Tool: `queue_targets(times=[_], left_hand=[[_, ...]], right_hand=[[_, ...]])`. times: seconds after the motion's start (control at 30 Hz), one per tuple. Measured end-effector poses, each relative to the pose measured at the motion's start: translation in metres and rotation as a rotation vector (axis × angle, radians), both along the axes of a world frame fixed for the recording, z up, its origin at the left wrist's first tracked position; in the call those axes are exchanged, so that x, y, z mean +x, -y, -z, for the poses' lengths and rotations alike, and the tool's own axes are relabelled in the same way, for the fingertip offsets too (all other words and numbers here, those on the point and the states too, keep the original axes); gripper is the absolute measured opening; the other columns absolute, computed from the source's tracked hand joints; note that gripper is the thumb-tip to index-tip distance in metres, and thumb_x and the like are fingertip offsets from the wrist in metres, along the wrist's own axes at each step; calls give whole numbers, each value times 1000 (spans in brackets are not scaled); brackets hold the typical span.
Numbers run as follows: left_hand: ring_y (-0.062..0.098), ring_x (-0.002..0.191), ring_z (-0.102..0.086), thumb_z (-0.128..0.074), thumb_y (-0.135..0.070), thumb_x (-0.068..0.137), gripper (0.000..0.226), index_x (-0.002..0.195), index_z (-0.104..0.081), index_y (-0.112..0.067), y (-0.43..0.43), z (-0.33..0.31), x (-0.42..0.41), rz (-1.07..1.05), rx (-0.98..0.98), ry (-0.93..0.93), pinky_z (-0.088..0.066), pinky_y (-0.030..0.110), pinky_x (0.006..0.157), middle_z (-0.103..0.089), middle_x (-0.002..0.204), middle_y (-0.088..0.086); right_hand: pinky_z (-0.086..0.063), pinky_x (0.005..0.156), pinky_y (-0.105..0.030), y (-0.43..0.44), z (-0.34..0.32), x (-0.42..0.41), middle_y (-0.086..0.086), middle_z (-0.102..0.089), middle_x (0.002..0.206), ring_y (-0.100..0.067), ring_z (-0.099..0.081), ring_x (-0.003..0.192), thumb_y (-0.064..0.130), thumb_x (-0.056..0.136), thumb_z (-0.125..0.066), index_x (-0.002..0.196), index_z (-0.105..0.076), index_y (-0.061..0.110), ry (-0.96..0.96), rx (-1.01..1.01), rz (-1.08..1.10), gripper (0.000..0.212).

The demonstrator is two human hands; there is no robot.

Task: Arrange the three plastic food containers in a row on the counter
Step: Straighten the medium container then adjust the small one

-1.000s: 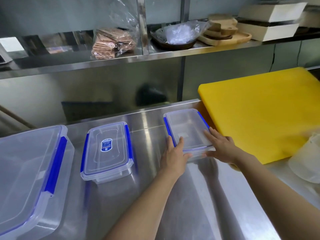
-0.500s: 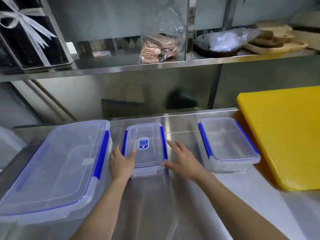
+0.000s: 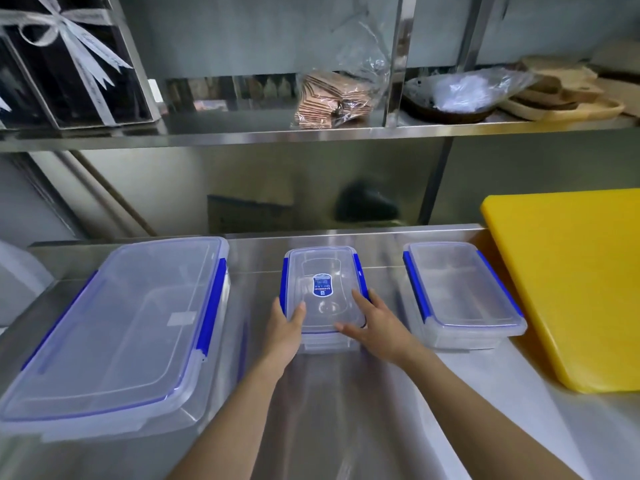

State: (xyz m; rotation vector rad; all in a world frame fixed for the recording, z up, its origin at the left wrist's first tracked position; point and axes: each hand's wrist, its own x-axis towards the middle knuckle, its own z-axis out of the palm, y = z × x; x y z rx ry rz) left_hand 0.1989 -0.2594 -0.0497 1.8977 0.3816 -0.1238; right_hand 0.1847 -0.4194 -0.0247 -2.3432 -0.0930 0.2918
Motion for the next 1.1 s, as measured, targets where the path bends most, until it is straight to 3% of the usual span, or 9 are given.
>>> queue_targets(times=[0.1, 0.17, 0.27, 0.43, 0.53, 0.63, 0.73, 0.83, 1.1], left_hand=[[25, 118, -53, -47, -47, 92, 60, 141, -28, -19, -3, -3, 0, 26, 96, -15, -48, 42, 97, -48, 138, 7], [27, 133, -41, -46, -54, 89, 70, 146, -19, -23, -6, -12, -4, 48, 204, 1, -43, 47, 104, -32, 151, 5], [25, 142, -26, -48, -49, 91, 69, 147, -17, -25, -18, -38, -6, 40, 389, 173, -35, 46, 108, -20, 157, 0], [28, 137, -34, -53, -36, 92, 57, 140, -37, -10, -85, -85, -11, -79, 680, 416, -27, 41, 113, -40, 148, 11], [30, 137, -33, -49, -44, 91, 62, 141, -35, -12, -178, -85, -32, -184, 863, 285, -23, 44, 115, -39, 149, 12], [28, 144, -17, -34, -62, 89, 70, 146, -21, -24, -201, -69, -39, -77, 977, 26, -11, 48, 118, -22, 157, 6], [27, 146, -5, -25, -73, 84, 76, 147, -11, -34, -203, -56, -47, 0, 969, -129, 0, 51, 116, -10, 160, -1], [25, 146, 1, -21, -76, 82, 77, 147, -3, -38, -214, -43, -57, 27, 986, -142, 2, 51, 116, -2, 160, -3], [25, 147, 2, -18, -74, 83, 75, 147, -3, -38, -226, -38, -58, 14, 1022, -90, 2, 49, 117, -2, 160, -3]], right_hand=[[-32, 110, -43, -1, 1, 1, -2, -18, 155, -23, -40, 132, 50, 88, -49, 146, -9, 30, -5, -150, 4, 73], [-25, 114, -43, -7, -2, 1, -1, -14, 157, -25, -27, 140, 54, 87, -47, 146, -12, 28, 63, -239, 45, 73], [-29, 112, -39, -29, -13, -3, -1, -21, 156, -23, -27, 139, 52, 87, -50, 143, -22, 24, 227, -194, 71, 68], [-21, 116, -38, -95, -33, -20, 2, -5, 159, -21, -12, 146, 55, 76, -63, 146, -12, 31, 114, 13, -255, 90], [-16, 117, -40, -167, -38, -40, 2, 10, 159, -19, -4, 147, 55, 69, -70, 146, 4, 37, -21, 23, -471, 108], [-22, 115, -41, -178, -25, -41, 4, 11, 159, -22, -11, 146, 53, 70, -71, 145, 11, 35, -70, 56, -485, 112], [-32, 113, -44, -182, -7, -42, 7, 11, 158, -23, -24, 142, 57, 71, -67, 143, 17, 35, -78, 30, -469, 113], [-39, 108, -47, -196, -1, -47, 9, 10, 158, -22, -31, 139, 65, 67, -64, 140, 21, 40, -44, 35, -453, 115], [-43, 106, -42, -209, -14, -57, 3, 11, 159, -22, -30, 140, 62, 74, -59, 143, 21, 27, -2, -116, -438, 112]])
